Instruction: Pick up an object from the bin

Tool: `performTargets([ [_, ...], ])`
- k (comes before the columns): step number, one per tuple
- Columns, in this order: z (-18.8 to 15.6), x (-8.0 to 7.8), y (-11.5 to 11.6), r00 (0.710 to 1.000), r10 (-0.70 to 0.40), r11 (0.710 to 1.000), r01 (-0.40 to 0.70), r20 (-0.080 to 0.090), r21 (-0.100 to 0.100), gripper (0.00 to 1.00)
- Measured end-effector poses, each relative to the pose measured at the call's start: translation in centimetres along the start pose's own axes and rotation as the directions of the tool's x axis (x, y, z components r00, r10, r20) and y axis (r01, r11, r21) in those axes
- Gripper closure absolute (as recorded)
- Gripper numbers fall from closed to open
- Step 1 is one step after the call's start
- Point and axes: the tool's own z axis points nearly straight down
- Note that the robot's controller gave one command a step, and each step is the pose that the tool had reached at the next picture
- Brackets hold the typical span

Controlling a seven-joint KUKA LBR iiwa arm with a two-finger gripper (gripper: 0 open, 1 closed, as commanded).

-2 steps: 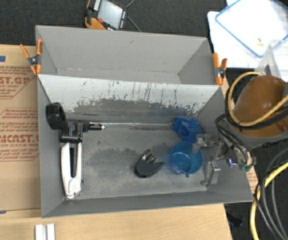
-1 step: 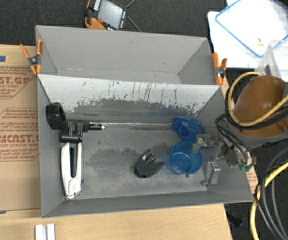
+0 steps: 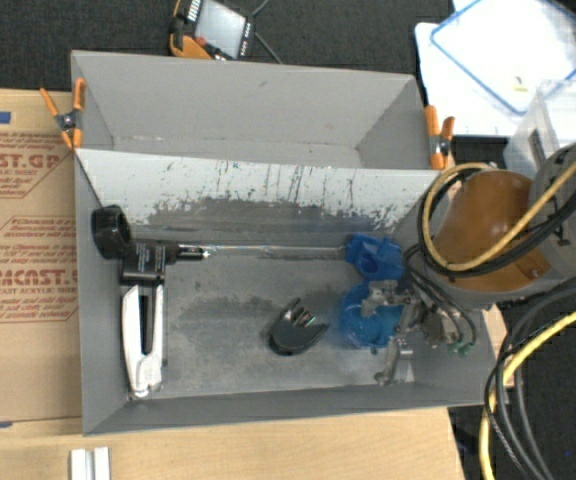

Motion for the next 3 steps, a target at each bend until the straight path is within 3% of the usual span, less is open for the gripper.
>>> performTargets([
  [1,3.7,-0.4,-0.6,0.998,0.068,0.998,-0.068,0.005,0.002,1.00],
  [2,3.7,-0.4,-0.6,0.998,0.069,0.998,-0.069,0.005,0.003,1.00],
  [3,5.0,-0.9,1.3,0.998,0.064,0.998,-0.064,0.006,0.001,1.00],
])
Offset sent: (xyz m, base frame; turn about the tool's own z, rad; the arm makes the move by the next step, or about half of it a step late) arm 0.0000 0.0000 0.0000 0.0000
